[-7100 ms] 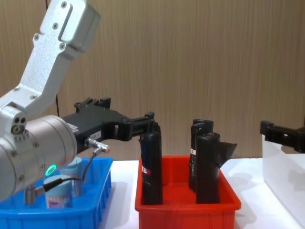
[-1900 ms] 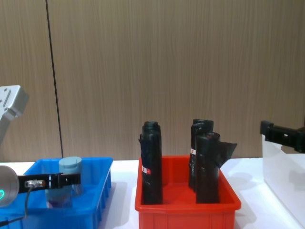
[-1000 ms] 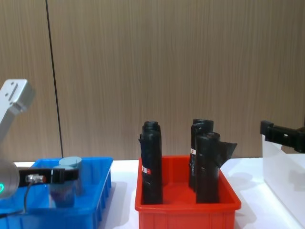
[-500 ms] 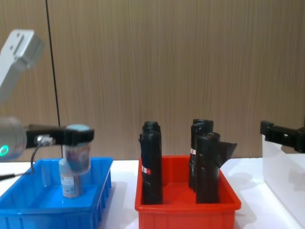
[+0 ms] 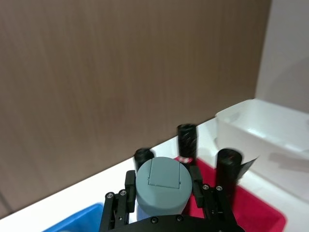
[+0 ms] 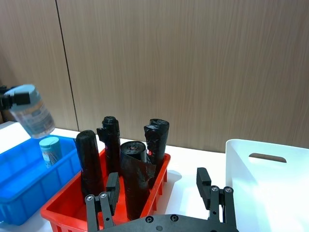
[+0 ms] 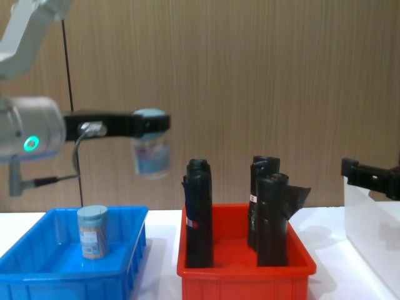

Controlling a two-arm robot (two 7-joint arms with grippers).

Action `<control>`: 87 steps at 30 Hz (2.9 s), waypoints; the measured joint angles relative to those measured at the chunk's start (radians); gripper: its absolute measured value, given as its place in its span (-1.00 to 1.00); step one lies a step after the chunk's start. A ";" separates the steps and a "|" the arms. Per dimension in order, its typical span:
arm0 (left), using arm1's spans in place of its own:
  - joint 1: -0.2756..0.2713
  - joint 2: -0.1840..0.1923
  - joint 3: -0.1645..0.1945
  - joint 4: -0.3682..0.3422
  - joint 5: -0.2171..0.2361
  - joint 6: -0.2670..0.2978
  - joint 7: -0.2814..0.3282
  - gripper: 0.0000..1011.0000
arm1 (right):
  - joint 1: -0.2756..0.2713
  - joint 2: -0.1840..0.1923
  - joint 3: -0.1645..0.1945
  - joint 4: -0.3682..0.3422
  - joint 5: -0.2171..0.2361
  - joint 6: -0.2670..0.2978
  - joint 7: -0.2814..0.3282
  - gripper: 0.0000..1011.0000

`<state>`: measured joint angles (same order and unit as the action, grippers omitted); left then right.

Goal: Pick the cotton swabs from the blue box and place them into the white box.

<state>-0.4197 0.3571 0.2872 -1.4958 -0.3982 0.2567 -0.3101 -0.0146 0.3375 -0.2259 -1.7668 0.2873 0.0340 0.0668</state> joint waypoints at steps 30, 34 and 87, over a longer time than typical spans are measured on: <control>-0.204 -0.180 0.088 0.137 -0.058 0.008 -0.273 0.34 | 0.000 0.000 0.000 0.000 0.000 0.000 0.000 0.98; -0.226 -0.199 0.097 0.166 -0.063 0.002 -0.293 0.34 | 0.000 0.000 0.000 0.000 0.000 0.000 0.000 0.98; -0.302 -0.265 0.133 0.279 -0.081 -0.018 -0.354 0.34 | 0.120 -0.037 -0.006 -0.026 -0.185 0.165 0.017 0.98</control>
<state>-0.7214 0.0921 0.4204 -1.2166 -0.4787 0.2390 -0.6644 0.1056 0.3009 -0.2314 -1.7925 0.1027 0.1995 0.0840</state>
